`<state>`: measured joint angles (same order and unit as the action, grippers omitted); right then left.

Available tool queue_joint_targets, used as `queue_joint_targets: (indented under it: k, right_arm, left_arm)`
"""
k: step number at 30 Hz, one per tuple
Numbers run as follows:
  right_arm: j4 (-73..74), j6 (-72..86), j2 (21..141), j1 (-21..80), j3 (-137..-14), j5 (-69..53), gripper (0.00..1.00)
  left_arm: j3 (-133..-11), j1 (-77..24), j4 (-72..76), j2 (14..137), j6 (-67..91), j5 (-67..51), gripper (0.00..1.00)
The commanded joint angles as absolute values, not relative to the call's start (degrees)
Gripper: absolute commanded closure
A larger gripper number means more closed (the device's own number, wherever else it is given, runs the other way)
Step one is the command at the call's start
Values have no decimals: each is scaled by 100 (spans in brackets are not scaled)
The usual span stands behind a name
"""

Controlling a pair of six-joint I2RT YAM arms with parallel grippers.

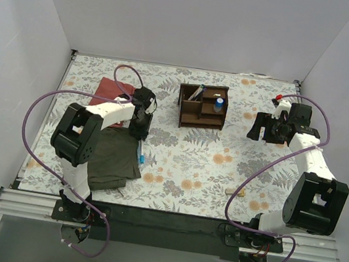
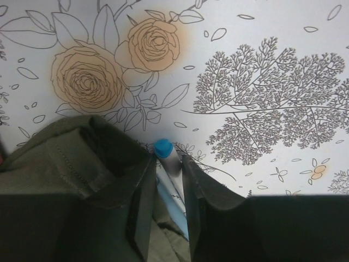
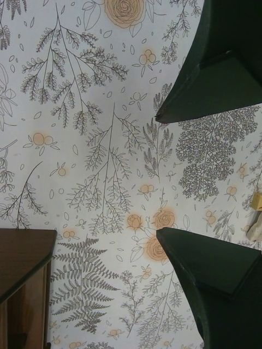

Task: Sort the stationery into containers
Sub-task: Pick up the pen from the center of the board.

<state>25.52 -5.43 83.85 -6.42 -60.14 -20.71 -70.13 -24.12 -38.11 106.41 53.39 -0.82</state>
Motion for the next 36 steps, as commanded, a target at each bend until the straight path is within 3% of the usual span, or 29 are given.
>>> queue_joint_targets:
  k: [1,12,25,36]
  right_arm:
    - [2417,-624,8306,-694,-6021,-2057,14]
    - [2426,-633,8306,-738,-6073,-2039,14]
    - [2479,-624,8464,-738,-6424,-1995,14]
    - [2558,-598,8306,-738,-6460,-1960,15]
  left_arm:
    - [-6926,-2461,-4017,10916,5502,-114,80]
    - [-7557,-2461,-4148,10943,5422,-623,100]
    - [-9965,-2514,-3666,11013,5572,-1257,100]
    - [-10301,-2496,-2990,10689,5327,-1537,100]
